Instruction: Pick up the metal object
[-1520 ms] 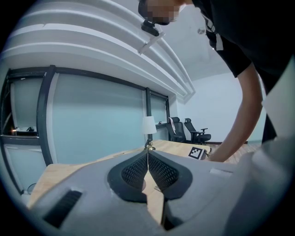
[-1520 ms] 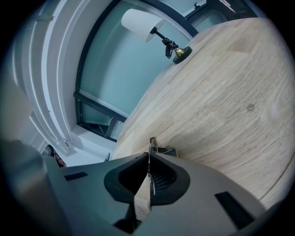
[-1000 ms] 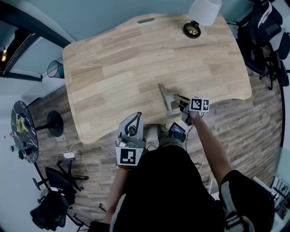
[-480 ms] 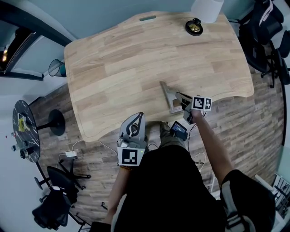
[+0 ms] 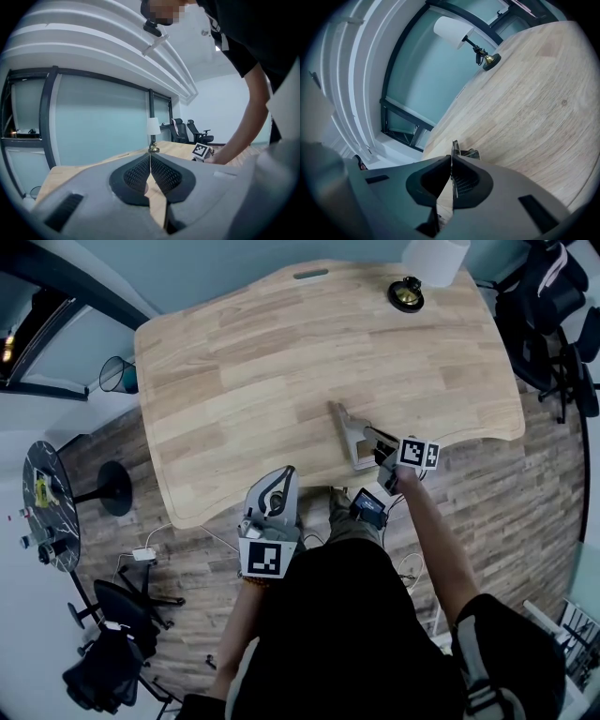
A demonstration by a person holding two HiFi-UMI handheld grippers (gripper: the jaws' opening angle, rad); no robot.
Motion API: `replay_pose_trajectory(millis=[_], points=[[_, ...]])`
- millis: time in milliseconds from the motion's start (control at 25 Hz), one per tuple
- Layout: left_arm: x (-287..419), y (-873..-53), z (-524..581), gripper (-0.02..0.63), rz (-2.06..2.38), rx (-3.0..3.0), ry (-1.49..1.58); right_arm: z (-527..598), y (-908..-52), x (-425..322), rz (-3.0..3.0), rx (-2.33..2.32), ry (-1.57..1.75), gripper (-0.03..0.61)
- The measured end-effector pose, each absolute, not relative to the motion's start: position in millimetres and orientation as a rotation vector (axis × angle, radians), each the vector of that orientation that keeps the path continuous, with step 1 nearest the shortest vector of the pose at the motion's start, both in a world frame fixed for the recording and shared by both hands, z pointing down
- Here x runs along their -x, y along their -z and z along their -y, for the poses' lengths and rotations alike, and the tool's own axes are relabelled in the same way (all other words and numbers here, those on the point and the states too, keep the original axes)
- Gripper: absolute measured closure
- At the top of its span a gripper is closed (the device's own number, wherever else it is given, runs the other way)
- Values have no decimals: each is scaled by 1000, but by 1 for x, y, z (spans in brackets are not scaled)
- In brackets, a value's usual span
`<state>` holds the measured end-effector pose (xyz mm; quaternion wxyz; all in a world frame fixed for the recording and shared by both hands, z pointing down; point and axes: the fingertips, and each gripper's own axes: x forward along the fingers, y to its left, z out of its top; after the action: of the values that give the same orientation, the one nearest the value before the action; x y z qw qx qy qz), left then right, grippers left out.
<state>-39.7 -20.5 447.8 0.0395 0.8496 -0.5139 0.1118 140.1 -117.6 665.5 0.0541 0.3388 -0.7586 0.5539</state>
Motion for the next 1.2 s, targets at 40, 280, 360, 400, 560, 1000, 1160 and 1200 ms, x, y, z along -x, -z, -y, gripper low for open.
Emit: replay_pose_trajectory(millis=[40,280,360,400,560,1000,1160,1200], points=[[41,-448,20,597,1573,-2609,-348,117,-664,-139,2309,-1031,-1680,569],[48,-445,18,597,1570,-2629,-342,116,-655,-130,2328,-1032,-1673,569],[50,-445,18,597,1564,-2635,-336,116,-652,-126,2336,-1034,-1663,569],[51,-446,18,597,1558,-2640,-337,116,-651,-125,2339,-1035,-1657,569],[55,-446,18,597,1538,-2640,-308,113,-647,-121,2342,-1053,-1642,569],[71,-438,28,597,1499,-2687,-267,106,-625,-108,2378,-1118,-1608,569],[78,-436,34,597,1491,-2701,-257,106,-613,-96,2410,-1131,-1600,569],[79,-435,35,597,1489,-2703,-249,105,-609,-92,2420,-1130,-1595,569]])
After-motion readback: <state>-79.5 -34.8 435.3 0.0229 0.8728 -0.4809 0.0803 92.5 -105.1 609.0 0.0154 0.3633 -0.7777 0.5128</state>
